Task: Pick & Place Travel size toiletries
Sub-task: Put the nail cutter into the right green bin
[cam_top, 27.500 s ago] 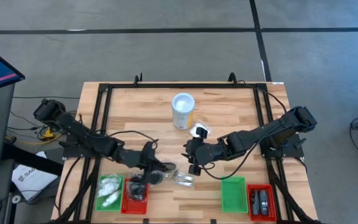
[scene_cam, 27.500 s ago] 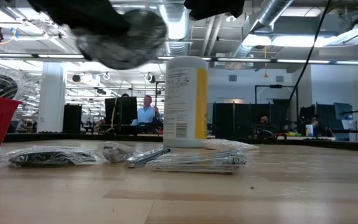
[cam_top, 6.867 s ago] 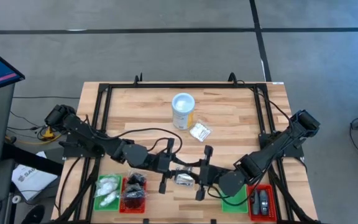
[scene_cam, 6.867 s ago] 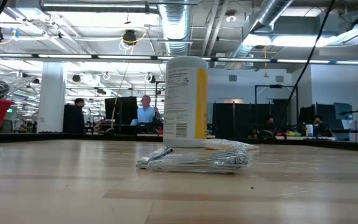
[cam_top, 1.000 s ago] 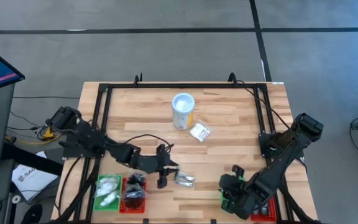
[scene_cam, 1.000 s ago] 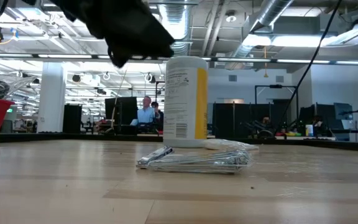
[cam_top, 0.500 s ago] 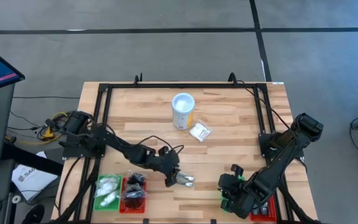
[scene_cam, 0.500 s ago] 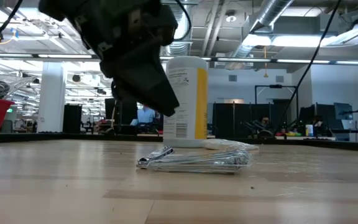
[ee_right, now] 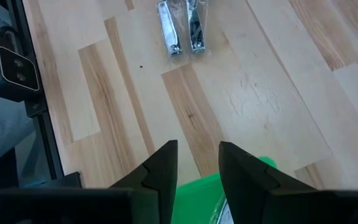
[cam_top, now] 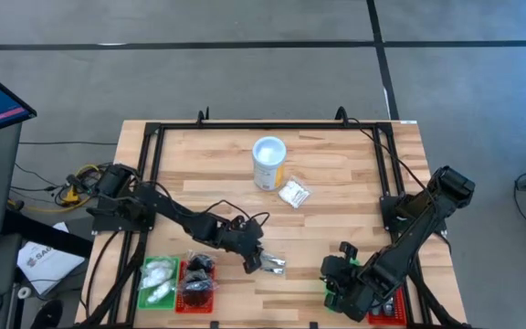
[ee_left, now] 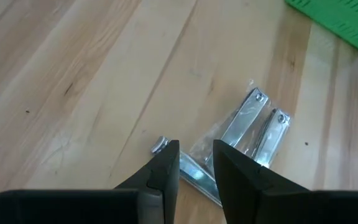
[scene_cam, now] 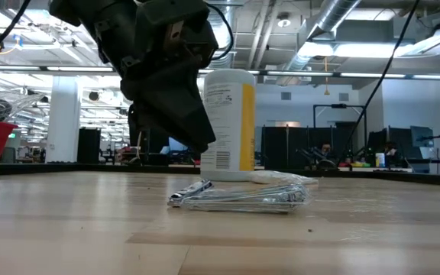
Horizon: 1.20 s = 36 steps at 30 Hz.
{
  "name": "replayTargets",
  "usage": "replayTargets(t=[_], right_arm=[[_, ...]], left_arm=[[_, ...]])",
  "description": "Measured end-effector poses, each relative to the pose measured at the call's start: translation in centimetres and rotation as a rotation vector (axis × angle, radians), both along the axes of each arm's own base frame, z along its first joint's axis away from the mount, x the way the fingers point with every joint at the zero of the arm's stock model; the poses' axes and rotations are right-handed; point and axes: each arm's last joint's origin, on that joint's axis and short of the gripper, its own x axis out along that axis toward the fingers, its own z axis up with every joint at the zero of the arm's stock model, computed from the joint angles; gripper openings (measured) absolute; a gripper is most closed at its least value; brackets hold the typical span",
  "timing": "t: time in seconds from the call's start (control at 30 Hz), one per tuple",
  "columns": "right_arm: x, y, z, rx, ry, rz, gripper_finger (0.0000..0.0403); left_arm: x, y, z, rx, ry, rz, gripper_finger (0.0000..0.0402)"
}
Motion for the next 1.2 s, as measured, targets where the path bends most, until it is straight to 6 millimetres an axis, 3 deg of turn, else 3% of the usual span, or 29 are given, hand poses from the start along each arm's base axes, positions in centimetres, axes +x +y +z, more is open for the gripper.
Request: replayTargets(t=[0.17,0.43,1.2], right_arm=[[0.0,0.0,0.0,0.001,0.0,-0.002,0.0108],[0.1,0.1,0.0,0.015,-0.013,-0.002,0.0108],[0.2,0.1,0.0,0.016,-0.013,-0.001,0.0108]], left_arm=[[0.0,0.1,-0.4,0.003,0.02,0.011,0.0088],[0.3,0.1,-2.6,-0.008,0.092,0.043,0.0088],[0.5,0.0,-2.6,-0.054,0.075,0.069,0.0088]])
